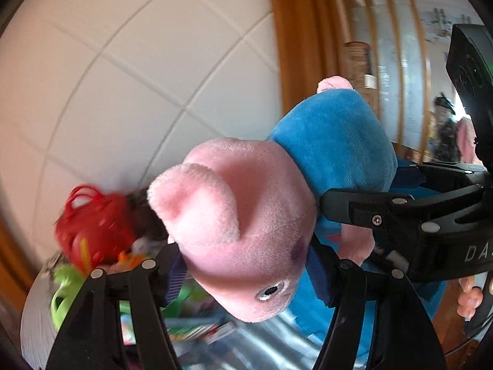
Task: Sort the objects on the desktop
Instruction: 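Carry the plush pig into the blue crate and open both grippers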
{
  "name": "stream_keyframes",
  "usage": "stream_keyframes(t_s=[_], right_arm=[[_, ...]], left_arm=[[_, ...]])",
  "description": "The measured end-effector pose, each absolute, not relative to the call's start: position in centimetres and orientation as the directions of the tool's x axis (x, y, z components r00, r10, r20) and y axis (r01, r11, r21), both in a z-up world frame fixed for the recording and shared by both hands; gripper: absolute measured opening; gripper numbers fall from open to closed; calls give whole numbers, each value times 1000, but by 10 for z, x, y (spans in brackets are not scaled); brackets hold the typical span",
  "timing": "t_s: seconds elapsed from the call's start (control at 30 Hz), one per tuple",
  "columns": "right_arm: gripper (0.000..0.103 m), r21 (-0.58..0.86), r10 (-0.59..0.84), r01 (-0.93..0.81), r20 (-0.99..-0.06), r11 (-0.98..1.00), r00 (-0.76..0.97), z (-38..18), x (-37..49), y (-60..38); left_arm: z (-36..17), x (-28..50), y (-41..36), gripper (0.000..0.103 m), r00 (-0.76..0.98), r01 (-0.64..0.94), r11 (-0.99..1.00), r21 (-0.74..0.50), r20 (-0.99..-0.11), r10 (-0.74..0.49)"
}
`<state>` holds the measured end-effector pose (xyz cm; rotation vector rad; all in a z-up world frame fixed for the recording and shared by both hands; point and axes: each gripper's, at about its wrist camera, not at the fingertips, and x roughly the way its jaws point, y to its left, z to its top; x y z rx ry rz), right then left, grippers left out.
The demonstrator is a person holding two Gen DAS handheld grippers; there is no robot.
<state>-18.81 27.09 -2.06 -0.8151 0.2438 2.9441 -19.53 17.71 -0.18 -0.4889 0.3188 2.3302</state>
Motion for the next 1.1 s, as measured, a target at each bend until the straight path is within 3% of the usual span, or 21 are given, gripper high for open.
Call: stream_keyframes(t_s=[0.23, 0.57, 0.73, 1.1], right_arm=[[81, 139, 133, -244, -539, -960, -832, -11, -166, 346], [81, 214, 111, -303, -619, -928, -777, -45, -154, 441], [83, 261, 46, -276, -646, -925, -762, -54, -142, 466], [87, 300, -18, -250, -673, -921, -740, -73, -156, 507]], left_arm=[[12, -191, 264, 66, -560, -781, -622, 59, -509, 654], [-9, -179, 364, 67, -471, -801, -598, 40, -658, 587], [-10, -185, 385, 68, -433, -794, -607, 29, -729, 531], [-32, -186, 401, 72, -425, -754, -656, 29, -784, 453]])
